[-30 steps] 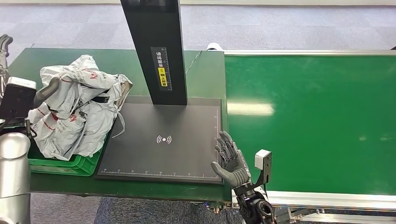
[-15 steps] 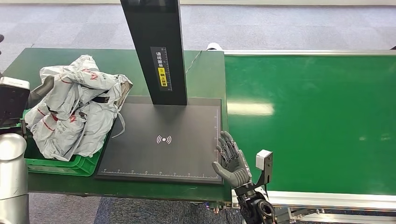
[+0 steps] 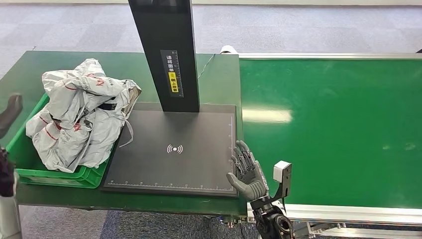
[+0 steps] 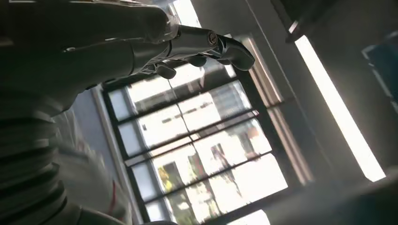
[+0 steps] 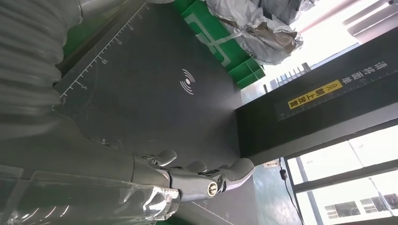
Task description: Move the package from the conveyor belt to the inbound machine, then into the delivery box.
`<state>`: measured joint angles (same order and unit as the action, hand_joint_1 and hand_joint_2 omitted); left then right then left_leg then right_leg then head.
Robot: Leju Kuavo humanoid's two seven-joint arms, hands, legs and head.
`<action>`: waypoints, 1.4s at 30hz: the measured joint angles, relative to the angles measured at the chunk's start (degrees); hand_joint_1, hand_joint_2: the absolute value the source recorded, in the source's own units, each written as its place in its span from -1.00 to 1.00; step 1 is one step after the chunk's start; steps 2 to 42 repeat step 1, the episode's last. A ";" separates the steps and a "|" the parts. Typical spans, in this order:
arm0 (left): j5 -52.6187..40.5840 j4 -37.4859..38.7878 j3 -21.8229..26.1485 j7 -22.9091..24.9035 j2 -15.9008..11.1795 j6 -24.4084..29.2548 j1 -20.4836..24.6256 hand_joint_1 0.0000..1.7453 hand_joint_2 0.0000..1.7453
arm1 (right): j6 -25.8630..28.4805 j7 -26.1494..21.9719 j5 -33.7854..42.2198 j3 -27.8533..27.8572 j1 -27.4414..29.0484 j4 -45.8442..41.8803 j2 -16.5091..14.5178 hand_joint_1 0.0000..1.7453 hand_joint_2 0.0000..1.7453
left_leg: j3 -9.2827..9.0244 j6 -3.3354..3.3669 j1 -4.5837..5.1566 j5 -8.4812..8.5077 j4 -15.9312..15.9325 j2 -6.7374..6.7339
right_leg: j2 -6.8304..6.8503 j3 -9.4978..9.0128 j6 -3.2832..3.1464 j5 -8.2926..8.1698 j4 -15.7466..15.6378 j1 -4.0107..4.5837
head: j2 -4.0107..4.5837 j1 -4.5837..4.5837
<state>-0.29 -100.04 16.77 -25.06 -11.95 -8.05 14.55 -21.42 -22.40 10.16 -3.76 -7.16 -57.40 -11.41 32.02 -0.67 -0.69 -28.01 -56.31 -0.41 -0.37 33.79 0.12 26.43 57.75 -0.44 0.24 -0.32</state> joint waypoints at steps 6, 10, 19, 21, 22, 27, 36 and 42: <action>2.16 -1.34 -0.04 -1.54 0.87 -1.78 -1.48 -1.00 1.00 | 0.00 -0.03 -0.01 0.02 0.02 -0.04 0.00 -1.00 1.00 | 0.00 0.01 0.02 -0.01 0.00 0.00 | 0.00 -0.01 0.01 0.01 -0.01 -0.02 | 0.00 -0.01; 2.16 -1.34 -0.04 -1.54 0.87 -1.78 -1.48 -1.00 1.00 | 0.00 -0.03 -0.01 0.02 0.02 -0.04 0.00 -1.00 1.00 | 0.00 0.01 0.02 -0.01 0.00 0.00 | 0.00 -0.01 0.01 0.01 -0.01 -0.02 | 0.00 -0.01; 2.16 -1.34 -0.04 -1.54 0.87 -1.78 -1.48 -1.00 1.00 | 0.00 -0.03 -0.01 0.02 0.02 -0.04 0.00 -1.00 1.00 | 0.00 0.01 0.02 -0.01 0.00 0.00 | 0.00 -0.01 0.01 0.01 -0.01 -0.02 | 0.00 -0.01; 2.16 -1.34 -0.04 -1.54 0.87 -1.78 -1.48 -1.00 1.00 | 0.00 -0.03 -0.01 0.02 0.02 -0.04 0.00 -1.00 1.00 | 0.00 0.01 0.02 -0.01 0.00 0.00 | 0.00 -0.01 0.01 0.01 -0.01 -0.02 | 0.00 -0.01; 2.16 -1.34 -0.04 -1.54 0.87 -1.78 -1.48 -1.00 1.00 | 0.00 -0.03 -0.01 0.02 0.02 -0.04 0.00 -1.00 1.00 | 0.00 0.01 0.02 -0.01 0.00 0.00 | 0.00 -0.01 0.01 0.01 -0.01 -0.02 | 0.00 -0.01; 2.16 -1.34 -0.04 -1.54 0.87 -1.78 -1.48 -1.00 1.00 | 0.00 -0.03 -0.01 0.02 0.02 -0.04 0.00 -1.00 1.00 | 0.00 0.01 0.02 -0.01 0.00 0.00 | 0.00 -0.01 0.01 0.01 -0.01 -0.02 | 0.00 -0.01; 2.16 -1.34 -0.04 -1.54 0.87 -1.78 -1.48 -1.00 1.00 | 0.00 -0.03 -0.01 0.02 0.02 -0.04 0.00 -1.00 1.00 | 0.00 0.01 0.02 -0.01 0.00 0.00 | 0.00 -0.01 0.01 0.01 -0.01 -0.02 | 0.00 -0.01; 2.16 -1.34 -0.04 -1.54 0.87 -1.78 -1.48 -1.00 1.00 | 0.00 -0.03 -0.01 0.02 0.02 -0.04 0.00 -1.00 1.00 | 0.00 0.01 0.02 -0.01 0.00 0.00 | 0.00 -0.01 0.01 0.01 -0.01 -0.02 | 0.00 -0.01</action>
